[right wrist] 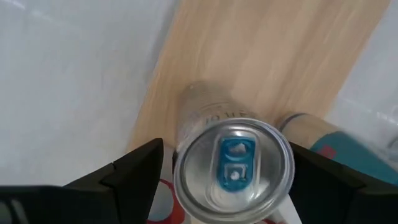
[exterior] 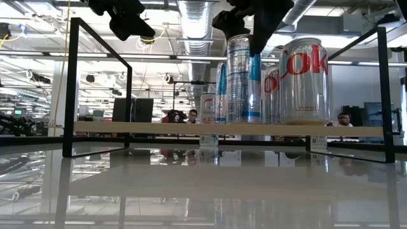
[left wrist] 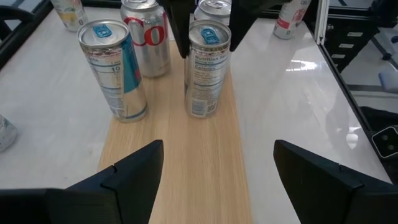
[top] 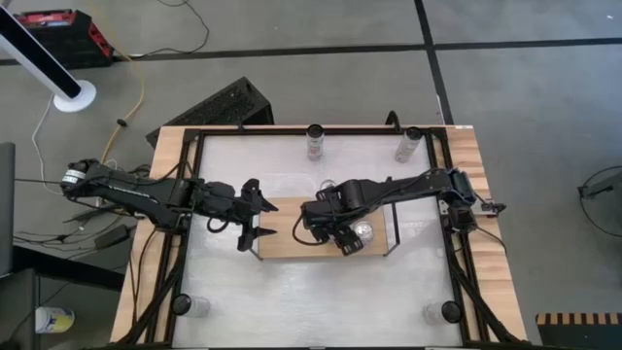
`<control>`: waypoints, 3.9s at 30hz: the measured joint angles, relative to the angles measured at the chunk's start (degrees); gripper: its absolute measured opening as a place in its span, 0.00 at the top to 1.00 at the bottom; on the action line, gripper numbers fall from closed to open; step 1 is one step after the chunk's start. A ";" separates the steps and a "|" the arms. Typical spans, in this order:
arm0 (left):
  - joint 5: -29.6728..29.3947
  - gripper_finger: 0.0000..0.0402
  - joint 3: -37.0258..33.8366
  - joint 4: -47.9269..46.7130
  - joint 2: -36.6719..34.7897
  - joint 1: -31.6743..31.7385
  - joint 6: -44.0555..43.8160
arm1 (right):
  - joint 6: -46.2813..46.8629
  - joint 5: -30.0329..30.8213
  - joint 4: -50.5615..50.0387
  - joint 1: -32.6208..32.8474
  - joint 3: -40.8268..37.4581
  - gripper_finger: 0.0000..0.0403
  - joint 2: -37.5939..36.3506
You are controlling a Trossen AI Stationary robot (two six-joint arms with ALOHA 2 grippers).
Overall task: Place canned beverage on shelf
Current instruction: Put the blue soda can on the shelf aligned with the other blue soda can
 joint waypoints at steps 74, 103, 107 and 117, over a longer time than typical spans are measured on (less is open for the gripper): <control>-0.04 0.28 0.00 0.00 0.00 0.00 -0.20 | 32.35 -2.92 -1.15 -1.52 0.11 0.10 -1.46; -0.04 0.28 0.00 -0.02 0.00 0.00 -0.20 | -5.82 -2.85 6.19 0.42 0.11 0.11 -1.40; -0.04 0.28 0.00 -0.02 0.00 0.00 -0.20 | -5.65 -2.85 7.64 0.42 0.11 0.12 -1.40; -0.04 0.28 0.00 -0.04 0.00 0.00 -0.18 | -1.08 -2.64 7.17 0.42 0.11 0.33 -1.40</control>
